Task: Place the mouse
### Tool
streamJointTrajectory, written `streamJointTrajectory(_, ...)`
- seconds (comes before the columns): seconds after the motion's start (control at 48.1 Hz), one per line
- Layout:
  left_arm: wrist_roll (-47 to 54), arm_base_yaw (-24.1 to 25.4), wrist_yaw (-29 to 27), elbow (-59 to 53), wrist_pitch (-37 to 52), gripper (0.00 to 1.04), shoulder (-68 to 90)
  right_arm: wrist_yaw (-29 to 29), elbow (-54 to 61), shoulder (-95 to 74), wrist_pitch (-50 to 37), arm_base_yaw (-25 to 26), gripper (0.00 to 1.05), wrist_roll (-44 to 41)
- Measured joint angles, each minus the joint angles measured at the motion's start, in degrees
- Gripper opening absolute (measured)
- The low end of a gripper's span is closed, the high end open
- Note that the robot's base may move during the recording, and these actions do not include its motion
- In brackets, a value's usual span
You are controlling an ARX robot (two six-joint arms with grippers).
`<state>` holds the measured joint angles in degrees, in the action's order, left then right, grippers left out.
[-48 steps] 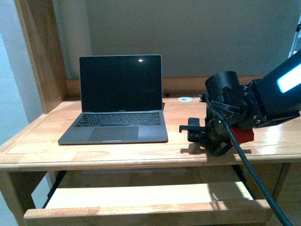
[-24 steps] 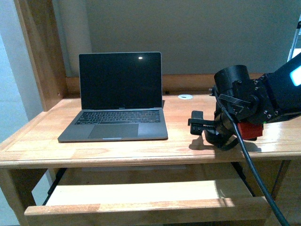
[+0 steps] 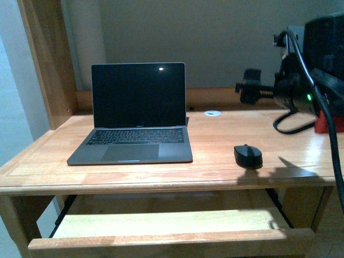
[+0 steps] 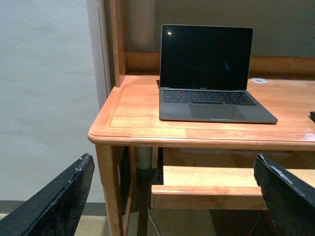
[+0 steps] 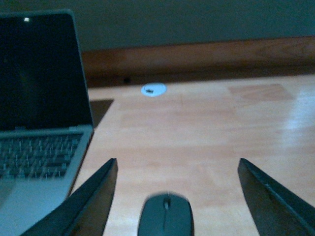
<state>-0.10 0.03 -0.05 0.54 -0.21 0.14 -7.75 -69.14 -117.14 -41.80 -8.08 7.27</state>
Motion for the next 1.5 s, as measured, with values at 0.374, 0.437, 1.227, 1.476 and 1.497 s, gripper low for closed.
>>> streamJointTrajectory(0.374, -0.02, 0.02, -0.02, 0.0, 0.04, 0.98, 0.0, 2.51, 31.5, 17.0, -25.03, 3.41, 0.18, -6.51)
streamJointTrajectory(0.437, 0.0, 0.02, -0.02, 0.0, 0.04, 0.98, 0.0, 3.04, 34.56, 18.49, -25.11, 3.45, 0.11, -6.71)
streamJointTrajectory(1.227, -0.02, 0.02, 0.0, 0.0, 0.02, 0.98, 0.0, 7.8, 66.45, 64.52, -7.48, 8.09, 0.02, -7.15)
streamJointTrajectory(1.476, 0.0, 0.02, 0.0, 0.0, 0.04, 0.98, 0.0, 7.78, 68.24, 82.03, 7.5, 8.09, 0.02, -7.15)
streamJointTrajectory(1.497, 0.0, 0.02, 0.0, 0.0, 0.04, 0.98, 0.0, 7.8, 68.24, 82.82, 8.22, 8.09, 0.02, -7.15)
